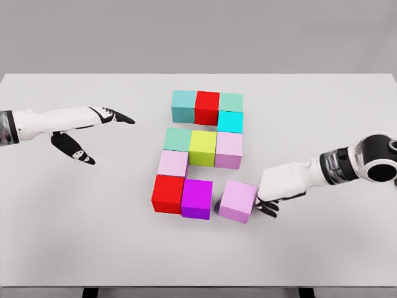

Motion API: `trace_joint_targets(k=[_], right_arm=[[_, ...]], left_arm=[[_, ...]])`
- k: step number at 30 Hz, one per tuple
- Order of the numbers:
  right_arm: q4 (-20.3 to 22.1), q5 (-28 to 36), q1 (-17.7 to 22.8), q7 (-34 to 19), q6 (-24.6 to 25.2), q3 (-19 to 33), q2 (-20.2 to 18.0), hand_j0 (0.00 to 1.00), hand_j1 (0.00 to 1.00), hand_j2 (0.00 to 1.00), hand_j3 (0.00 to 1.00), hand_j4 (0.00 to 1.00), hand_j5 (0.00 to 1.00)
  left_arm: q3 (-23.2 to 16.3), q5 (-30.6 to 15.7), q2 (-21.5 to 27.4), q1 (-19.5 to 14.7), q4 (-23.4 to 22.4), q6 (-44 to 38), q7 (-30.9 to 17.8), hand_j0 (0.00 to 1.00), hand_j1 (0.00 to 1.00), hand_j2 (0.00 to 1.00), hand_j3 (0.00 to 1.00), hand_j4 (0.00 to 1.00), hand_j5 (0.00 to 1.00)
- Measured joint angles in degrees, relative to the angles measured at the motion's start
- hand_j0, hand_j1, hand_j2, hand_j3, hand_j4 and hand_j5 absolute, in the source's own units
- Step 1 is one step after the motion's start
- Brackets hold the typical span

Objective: Assemble the squares on the desktop into the number 2

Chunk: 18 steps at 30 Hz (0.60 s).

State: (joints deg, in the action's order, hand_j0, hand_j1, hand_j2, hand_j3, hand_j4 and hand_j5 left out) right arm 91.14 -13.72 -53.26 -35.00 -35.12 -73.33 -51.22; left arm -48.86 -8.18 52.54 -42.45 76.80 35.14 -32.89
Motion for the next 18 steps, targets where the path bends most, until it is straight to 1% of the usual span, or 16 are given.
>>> trace_joint_targets(k=[7, 11, 18], right_arm=[[-1.2, -0.09, 0.0, 0.0, 0.0, 0.0, 0.48, 0.2, 0.2, 0.2, 0.2, 0.2, 0.2], [-2.34, -0.1, 0.0, 0.0, 0.0, 0.0, 1.4, 0.2, 0.2, 0.2, 0.2, 0.2, 0.2], [-2.71, -0.15, -0.44, 0.0, 0.01, 0.0, 2.41, 0.2, 0.2, 0.2, 0.2, 0.2, 0.2]], left_arm=[[-0.01, -0.01, 0.02, 0.09, 0.0, 0.0, 0.0, 1.0, 1.0, 1.0, 1.0, 1.0, 1.0], [-0.01, 0.0, 0.05, 0.26, 0.06, 0.0, 0.0, 1.0, 1.0, 1.0, 1.0, 1.0, 1.0], [-0.01, 0.0, 0.06, 0.35, 0.24, 0.0, -0.09, 1.0, 1.0, 1.0, 1.0, 1.0, 1.0]])
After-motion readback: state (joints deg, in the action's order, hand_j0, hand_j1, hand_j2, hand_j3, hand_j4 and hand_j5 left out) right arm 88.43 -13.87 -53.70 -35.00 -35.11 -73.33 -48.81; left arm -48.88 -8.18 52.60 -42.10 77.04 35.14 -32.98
